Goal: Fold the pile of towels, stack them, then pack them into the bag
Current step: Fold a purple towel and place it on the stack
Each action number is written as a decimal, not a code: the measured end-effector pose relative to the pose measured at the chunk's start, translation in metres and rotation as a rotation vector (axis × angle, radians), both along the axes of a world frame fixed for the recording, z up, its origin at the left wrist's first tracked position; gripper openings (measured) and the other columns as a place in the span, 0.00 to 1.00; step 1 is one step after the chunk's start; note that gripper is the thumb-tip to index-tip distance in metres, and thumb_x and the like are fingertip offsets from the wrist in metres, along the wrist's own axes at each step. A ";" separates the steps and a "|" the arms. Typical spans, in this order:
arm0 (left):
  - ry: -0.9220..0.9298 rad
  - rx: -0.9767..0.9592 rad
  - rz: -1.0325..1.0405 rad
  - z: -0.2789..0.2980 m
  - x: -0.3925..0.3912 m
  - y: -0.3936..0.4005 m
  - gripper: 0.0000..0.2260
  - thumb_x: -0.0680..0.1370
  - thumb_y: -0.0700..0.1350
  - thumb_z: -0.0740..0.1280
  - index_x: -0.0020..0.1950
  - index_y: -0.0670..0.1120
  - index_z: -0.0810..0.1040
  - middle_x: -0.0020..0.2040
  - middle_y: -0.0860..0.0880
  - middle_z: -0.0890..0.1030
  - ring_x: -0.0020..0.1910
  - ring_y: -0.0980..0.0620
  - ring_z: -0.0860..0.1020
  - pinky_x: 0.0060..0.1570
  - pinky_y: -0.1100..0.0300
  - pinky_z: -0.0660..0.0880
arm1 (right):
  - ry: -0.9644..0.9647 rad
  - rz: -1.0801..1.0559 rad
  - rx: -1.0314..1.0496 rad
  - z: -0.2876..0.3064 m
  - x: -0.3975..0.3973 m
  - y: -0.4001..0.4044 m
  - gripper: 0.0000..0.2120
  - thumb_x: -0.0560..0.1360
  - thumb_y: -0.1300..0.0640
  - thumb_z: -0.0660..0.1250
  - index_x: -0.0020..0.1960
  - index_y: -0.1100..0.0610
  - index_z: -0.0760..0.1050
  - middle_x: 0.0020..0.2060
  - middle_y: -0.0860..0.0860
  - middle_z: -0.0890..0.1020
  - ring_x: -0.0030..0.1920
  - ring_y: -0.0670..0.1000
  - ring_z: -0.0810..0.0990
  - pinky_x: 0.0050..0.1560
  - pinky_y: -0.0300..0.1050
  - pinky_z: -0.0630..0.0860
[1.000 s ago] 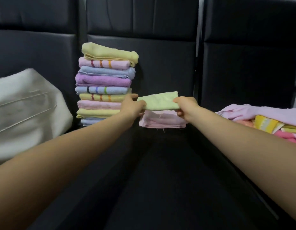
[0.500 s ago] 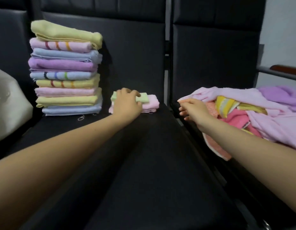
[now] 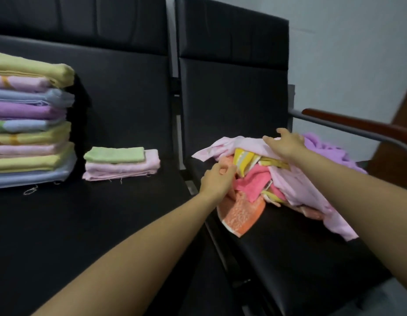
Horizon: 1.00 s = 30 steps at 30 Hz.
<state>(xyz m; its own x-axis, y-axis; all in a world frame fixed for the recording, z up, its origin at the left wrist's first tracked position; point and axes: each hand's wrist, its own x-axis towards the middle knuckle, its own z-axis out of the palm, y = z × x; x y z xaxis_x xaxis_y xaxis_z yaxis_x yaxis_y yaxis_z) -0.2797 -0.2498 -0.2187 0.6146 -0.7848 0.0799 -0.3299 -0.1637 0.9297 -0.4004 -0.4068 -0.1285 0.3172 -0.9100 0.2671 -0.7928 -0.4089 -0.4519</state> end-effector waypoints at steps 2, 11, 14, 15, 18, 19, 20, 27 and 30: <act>-0.059 0.016 0.000 -0.009 -0.002 -0.010 0.27 0.63 0.72 0.55 0.52 0.59 0.77 0.48 0.45 0.83 0.53 0.43 0.80 0.58 0.46 0.74 | 0.070 -0.001 0.002 -0.003 -0.002 -0.009 0.31 0.78 0.40 0.60 0.76 0.55 0.61 0.71 0.62 0.67 0.71 0.62 0.65 0.69 0.53 0.64; -0.070 -0.153 0.108 -0.030 0.004 -0.031 0.29 0.70 0.77 0.50 0.51 0.58 0.77 0.43 0.43 0.82 0.47 0.38 0.80 0.53 0.42 0.76 | 0.000 0.009 -0.368 -0.007 -0.032 -0.020 0.11 0.76 0.53 0.63 0.55 0.53 0.80 0.56 0.56 0.79 0.59 0.59 0.73 0.54 0.50 0.71; -0.134 -0.199 0.074 -0.026 -0.003 -0.027 0.29 0.70 0.76 0.51 0.62 0.63 0.72 0.50 0.44 0.80 0.46 0.37 0.81 0.50 0.38 0.78 | 0.084 -0.219 -0.062 -0.006 -0.068 -0.033 0.25 0.74 0.42 0.66 0.68 0.51 0.71 0.67 0.59 0.72 0.67 0.61 0.69 0.66 0.54 0.66; -0.162 -0.202 0.048 -0.021 -0.008 -0.024 0.28 0.71 0.75 0.52 0.65 0.64 0.71 0.53 0.47 0.78 0.47 0.39 0.80 0.50 0.38 0.78 | 0.082 -0.210 0.097 -0.011 -0.077 -0.037 0.28 0.74 0.40 0.66 0.70 0.52 0.70 0.68 0.59 0.73 0.67 0.61 0.70 0.67 0.54 0.67; -0.202 -0.172 0.011 -0.016 -0.014 -0.020 0.27 0.72 0.73 0.51 0.68 0.67 0.67 0.61 0.51 0.72 0.59 0.46 0.75 0.58 0.42 0.74 | -0.111 -0.100 0.146 -0.015 -0.087 -0.040 0.25 0.79 0.47 0.64 0.70 0.60 0.70 0.68 0.60 0.73 0.66 0.61 0.73 0.66 0.48 0.67; -0.190 -0.157 0.012 -0.015 -0.014 -0.020 0.27 0.71 0.73 0.50 0.68 0.67 0.67 0.62 0.50 0.72 0.60 0.46 0.74 0.59 0.41 0.73 | -0.226 -0.105 0.130 -0.011 -0.089 -0.039 0.24 0.79 0.49 0.64 0.71 0.61 0.70 0.68 0.59 0.73 0.66 0.60 0.72 0.66 0.47 0.67; -0.159 -0.141 0.011 -0.013 -0.014 -0.020 0.28 0.71 0.73 0.50 0.67 0.67 0.68 0.62 0.49 0.71 0.61 0.45 0.74 0.59 0.40 0.73 | -0.356 -0.120 0.135 -0.003 -0.092 -0.038 0.24 0.79 0.50 0.64 0.71 0.62 0.70 0.68 0.58 0.74 0.66 0.59 0.73 0.65 0.45 0.67; -0.098 0.047 0.036 0.039 -0.031 -0.014 0.25 0.77 0.65 0.54 0.70 0.56 0.71 0.69 0.42 0.66 0.67 0.39 0.67 0.67 0.42 0.66 | -0.889 -0.130 -0.016 0.087 -0.103 -0.011 0.13 0.80 0.56 0.61 0.56 0.65 0.78 0.46 0.53 0.76 0.49 0.50 0.73 0.37 0.32 0.67; -0.089 0.078 0.022 0.065 -0.043 -0.006 0.23 0.79 0.62 0.54 0.71 0.55 0.71 0.71 0.41 0.64 0.67 0.38 0.67 0.67 0.43 0.66 | -0.937 -0.120 -0.011 0.118 -0.113 0.006 0.09 0.80 0.58 0.59 0.52 0.61 0.77 0.43 0.54 0.77 0.45 0.50 0.73 0.36 0.34 0.69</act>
